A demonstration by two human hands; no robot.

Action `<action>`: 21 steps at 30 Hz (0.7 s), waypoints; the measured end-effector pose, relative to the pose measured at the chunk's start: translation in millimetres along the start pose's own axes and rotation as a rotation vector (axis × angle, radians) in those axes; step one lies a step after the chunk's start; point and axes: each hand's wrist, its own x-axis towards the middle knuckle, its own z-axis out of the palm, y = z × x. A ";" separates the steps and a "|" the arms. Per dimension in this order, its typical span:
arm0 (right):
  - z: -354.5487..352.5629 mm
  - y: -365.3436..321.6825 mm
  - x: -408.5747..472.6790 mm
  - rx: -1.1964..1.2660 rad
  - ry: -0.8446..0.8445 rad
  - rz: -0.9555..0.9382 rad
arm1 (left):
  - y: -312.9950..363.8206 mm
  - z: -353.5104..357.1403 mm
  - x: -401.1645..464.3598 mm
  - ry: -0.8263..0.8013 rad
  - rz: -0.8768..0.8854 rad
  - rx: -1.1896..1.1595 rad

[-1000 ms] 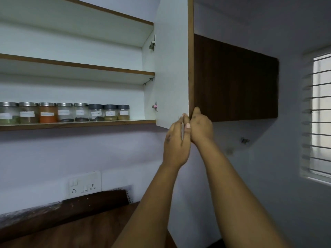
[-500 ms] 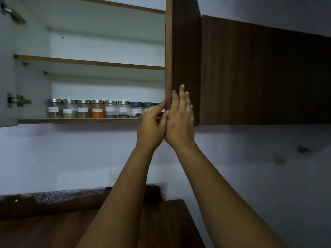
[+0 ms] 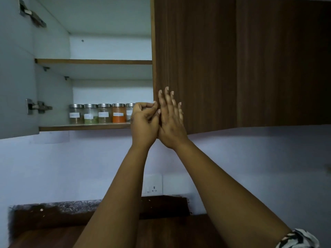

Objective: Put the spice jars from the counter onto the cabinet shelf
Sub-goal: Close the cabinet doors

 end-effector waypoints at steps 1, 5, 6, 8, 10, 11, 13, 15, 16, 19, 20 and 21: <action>15.9 3.7 4.3 -0.051 -0.007 -0.006 | -15.9 -1.4 6.7 -0.006 -0.017 -0.010; 78.3 18.1 17.9 -0.226 -0.073 0.015 | -80.2 2.5 34.9 -0.025 -0.073 0.014; 92.3 23.8 21.0 -0.271 -0.095 0.015 | -93.8 4.9 40.8 -0.025 -0.090 0.004; 115.8 36.4 27.5 -0.352 -0.130 0.013 | -117.2 10.1 50.1 -0.036 -0.112 -0.004; 133.5 45.5 33.5 -0.429 -0.143 0.004 | -137.8 14.4 59.1 -0.058 -0.115 0.008; 142.2 49.0 35.7 -0.448 -0.153 0.002 | -148.7 16.2 63.1 -0.066 -0.120 0.010; 151.9 55.6 38.7 -0.447 -0.168 0.005 | -163.0 19.1 69.3 -0.083 -0.101 0.030; 161.6 62.5 41.3 -0.464 -0.179 0.007 | -175.1 22.1 74.1 -0.110 -0.062 0.066; 165.8 65.7 42.6 -0.472 -0.185 0.005 | -180.5 23.7 76.1 -0.125 -0.048 0.085; 176.6 74.4 43.4 -0.467 -0.173 0.011 | -194.1 26.9 80.7 -0.144 -0.008 0.115; 179.4 77.1 43.1 -0.464 -0.158 0.009 | -197.4 27.6 81.3 -0.136 0.017 0.127; 181.6 79.6 42.4 -0.463 -0.140 0.002 | -199.8 28.3 81.6 -0.128 0.047 0.138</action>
